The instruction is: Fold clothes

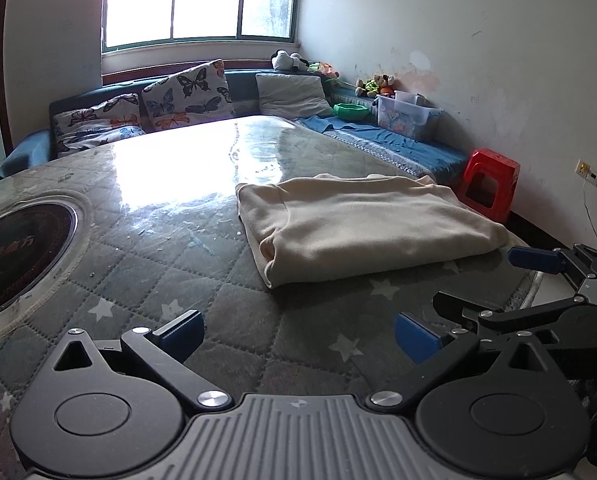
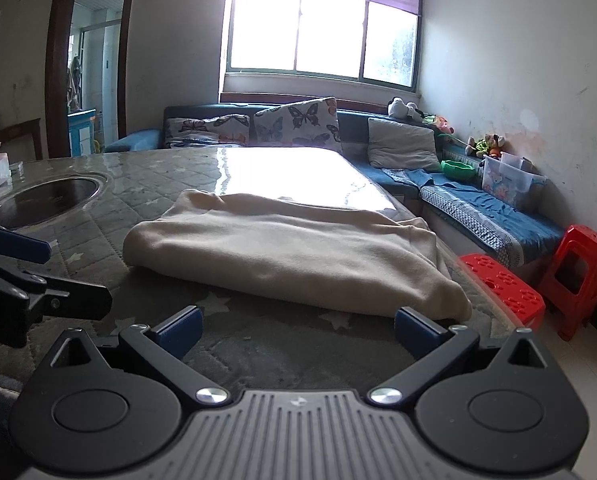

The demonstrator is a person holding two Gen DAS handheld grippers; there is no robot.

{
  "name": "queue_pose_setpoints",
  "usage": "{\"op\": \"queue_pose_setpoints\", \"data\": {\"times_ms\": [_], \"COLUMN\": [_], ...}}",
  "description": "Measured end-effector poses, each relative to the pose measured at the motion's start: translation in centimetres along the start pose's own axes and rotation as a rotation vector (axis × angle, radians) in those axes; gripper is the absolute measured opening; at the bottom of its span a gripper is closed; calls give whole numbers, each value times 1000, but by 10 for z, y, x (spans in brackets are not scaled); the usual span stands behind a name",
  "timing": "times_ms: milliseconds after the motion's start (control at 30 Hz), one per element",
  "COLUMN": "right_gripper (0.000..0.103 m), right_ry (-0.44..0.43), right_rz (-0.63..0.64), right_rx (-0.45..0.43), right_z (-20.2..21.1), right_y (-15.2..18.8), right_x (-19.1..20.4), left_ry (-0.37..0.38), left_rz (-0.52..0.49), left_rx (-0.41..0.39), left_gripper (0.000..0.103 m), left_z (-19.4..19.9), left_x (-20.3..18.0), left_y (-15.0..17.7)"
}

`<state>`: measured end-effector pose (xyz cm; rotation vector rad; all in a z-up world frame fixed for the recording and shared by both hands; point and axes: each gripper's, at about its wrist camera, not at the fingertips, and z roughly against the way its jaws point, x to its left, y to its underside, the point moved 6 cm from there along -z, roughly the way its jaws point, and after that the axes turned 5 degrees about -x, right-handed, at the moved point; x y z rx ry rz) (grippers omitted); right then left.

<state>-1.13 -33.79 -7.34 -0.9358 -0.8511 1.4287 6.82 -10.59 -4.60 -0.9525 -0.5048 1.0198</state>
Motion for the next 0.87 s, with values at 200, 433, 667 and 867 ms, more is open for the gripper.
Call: {"op": "queue_pose_setpoints", "data": {"times_ms": [200,433,667,867], "right_gripper": [103,103,103,103], "right_ry": [-6,-7,-5,-10], "right_rz": [-3,-4,-14,-23], "right_rx": [-5,-13,-7,4], "right_z": [8,15,14,9], "right_y": [-1,-3,-2,-4], "right_x": [0,0,0,0], "left_ry": [-16,-14,-7,-18], "left_rz": [-7,-18,-15,-8], "left_rx": [-5,-8,1,7], "left_gripper": [103,103,103,103], "left_z": [8,13,9,4], "left_x": [-3,-9,-10,-5], "left_y": [2,2,2,-1]}}
